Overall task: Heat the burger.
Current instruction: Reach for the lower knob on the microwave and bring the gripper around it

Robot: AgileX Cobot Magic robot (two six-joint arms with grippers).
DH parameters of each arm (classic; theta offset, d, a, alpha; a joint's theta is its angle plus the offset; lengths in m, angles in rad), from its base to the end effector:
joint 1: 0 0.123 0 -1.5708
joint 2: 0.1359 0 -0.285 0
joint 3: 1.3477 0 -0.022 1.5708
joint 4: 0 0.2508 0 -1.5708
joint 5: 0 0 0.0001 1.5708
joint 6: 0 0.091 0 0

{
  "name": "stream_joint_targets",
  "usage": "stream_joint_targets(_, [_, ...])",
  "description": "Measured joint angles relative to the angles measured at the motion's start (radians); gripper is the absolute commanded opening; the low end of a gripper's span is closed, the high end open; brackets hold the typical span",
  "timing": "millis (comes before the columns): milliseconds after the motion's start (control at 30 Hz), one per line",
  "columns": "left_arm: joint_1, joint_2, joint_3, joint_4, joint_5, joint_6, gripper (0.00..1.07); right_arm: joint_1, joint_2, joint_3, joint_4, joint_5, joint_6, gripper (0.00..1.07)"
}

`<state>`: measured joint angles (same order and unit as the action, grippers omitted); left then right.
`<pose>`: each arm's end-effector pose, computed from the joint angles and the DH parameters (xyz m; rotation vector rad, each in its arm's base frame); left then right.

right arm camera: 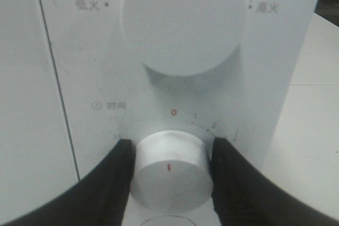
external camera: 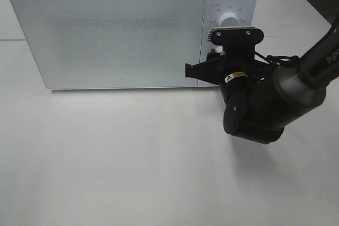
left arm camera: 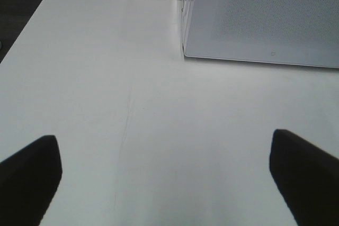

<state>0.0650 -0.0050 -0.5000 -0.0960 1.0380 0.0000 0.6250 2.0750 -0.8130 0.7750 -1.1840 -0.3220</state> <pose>-0.0044 -0.0078 0.2794 -0.0620 2.0128 -0.0730 0.3232 0.1605 0.1201 0.0301 1.6644 -0.0994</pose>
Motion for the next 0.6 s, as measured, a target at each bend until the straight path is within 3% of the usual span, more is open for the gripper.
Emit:
stream_joint_targets(333, [0.000, 0.000, 0.000, 0.000, 0.000, 0.000, 1.00, 0.000, 0.000, 0.000, -0.002, -0.001, 0.015, 0.00])
stream_joint_targets(600, [0.000, 0.000, 0.000, 0.000, 0.000, 0.000, 1.00, -0.002, 0.000, 0.006, -0.023, -0.005, 0.264, 0.00])
